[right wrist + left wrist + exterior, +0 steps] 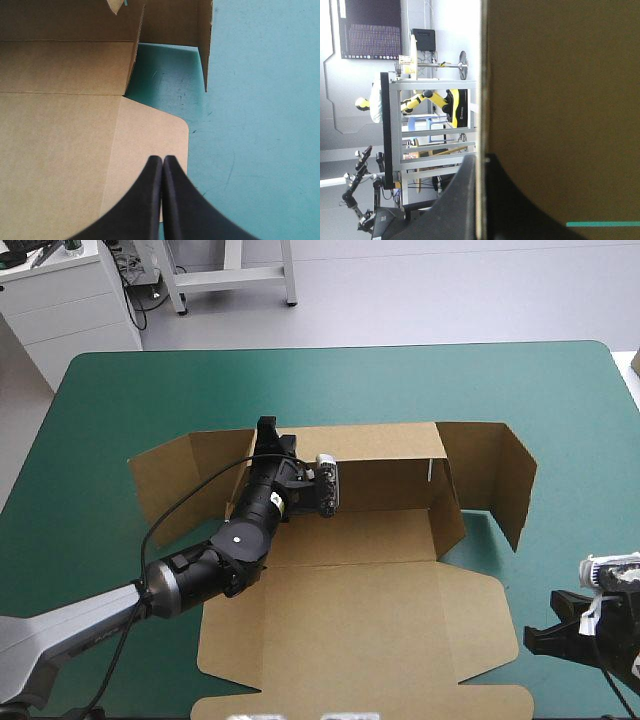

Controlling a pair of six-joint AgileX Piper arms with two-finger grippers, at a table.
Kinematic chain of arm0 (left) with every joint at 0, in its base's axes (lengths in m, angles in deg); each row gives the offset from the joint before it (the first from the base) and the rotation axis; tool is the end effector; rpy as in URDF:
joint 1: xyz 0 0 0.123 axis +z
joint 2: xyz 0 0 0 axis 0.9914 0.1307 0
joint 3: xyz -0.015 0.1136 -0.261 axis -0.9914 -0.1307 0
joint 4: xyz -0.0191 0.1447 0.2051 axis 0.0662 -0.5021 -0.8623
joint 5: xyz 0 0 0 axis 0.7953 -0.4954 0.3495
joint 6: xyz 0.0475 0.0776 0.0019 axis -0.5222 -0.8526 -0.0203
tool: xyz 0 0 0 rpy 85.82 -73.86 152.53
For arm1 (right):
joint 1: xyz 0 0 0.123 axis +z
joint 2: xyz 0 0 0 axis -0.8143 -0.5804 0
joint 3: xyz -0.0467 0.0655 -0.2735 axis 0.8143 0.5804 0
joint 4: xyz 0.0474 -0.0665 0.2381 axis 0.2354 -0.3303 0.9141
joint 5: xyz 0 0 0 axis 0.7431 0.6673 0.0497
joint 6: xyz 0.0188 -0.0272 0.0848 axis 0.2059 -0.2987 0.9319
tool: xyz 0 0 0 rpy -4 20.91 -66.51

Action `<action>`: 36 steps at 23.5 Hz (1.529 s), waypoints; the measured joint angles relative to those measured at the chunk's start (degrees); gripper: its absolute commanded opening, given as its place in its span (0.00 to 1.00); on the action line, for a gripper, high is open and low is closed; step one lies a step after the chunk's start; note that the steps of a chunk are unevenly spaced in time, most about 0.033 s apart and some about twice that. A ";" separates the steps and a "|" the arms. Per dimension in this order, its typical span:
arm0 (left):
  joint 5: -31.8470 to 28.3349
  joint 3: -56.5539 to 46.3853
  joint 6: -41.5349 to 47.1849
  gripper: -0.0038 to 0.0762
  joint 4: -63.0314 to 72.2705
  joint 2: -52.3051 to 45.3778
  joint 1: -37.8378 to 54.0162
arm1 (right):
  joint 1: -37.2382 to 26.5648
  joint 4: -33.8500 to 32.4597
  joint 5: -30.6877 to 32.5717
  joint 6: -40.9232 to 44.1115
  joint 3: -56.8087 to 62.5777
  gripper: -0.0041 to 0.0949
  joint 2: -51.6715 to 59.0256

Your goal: Fold the box

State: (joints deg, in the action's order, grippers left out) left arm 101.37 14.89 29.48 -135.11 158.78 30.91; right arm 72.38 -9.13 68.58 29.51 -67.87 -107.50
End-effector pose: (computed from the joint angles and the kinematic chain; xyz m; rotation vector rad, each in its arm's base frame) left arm 0.2401 -0.2174 0.2999 1.4366 1.3397 0.7807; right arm 0.0469 0.0120 0.3554 -0.1292 2.2650 0.2252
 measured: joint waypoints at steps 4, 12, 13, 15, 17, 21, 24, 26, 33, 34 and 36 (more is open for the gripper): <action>3.20 -0.05 2.37 0.01 -0.85 0.00 -3.21 | 0.00 -0.05 0.00 1.26 0.00 0.02 0.00; 8.61 -2.64 2.94 0.01 -2.96 0.00 -9.55 | 0.00 -0.66 -0.05 2.84 0.00 0.02 -2.01; 8.66 -2.99 3.01 0.01 -3.60 0.00 -9.55 | 0.00 -0.66 -0.05 2.84 0.00 0.02 -2.24; 8.73 -3.05 3.07 0.01 -3.80 0.00 -9.61 | 0.00 -0.78 -0.26 2.84 0.00 0.02 -2.48; 8.79 -3.05 3.13 0.01 -3.87 0.00 -9.66 | 0.00 -1.25 -0.47 2.84 0.00 0.03 -2.94; 9.01 -3.30 2.91 0.01 -4.47 0.00 -9.77 | 0.00 -4.56 -0.47 2.84 0.00 0.25 -5.13; 9.03 -3.35 2.91 0.01 -4.60 0.00 -9.84 | 0.00 -5.73 -0.58 2.89 0.00 0.48 -7.40; 9.03 -3.35 2.91 0.01 -4.65 0.00 -9.84 | 0.00 -5.95 -1.02 3.28 0.00 0.62 -9.15; 9.28 -3.35 2.91 0.01 -4.65 0.00 -9.84 | 0.00 -10.50 -2.20 6.95 -5.07 0.72 -16.41; 9.49 -3.35 2.91 0.01 -4.65 0.00 -9.84 | 0.00 -11.55 -2.15 7.10 -8.55 0.72 -18.58; 10.16 -3.35 2.91 0.01 -4.65 0.00 -10.01 | 0.00 -13.76 -1.17 7.08 -14.00 0.72 -23.23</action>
State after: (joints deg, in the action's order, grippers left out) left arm 111.53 11.53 32.39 -139.75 158.78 20.90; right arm 72.38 -22.90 67.41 36.59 -81.86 -130.73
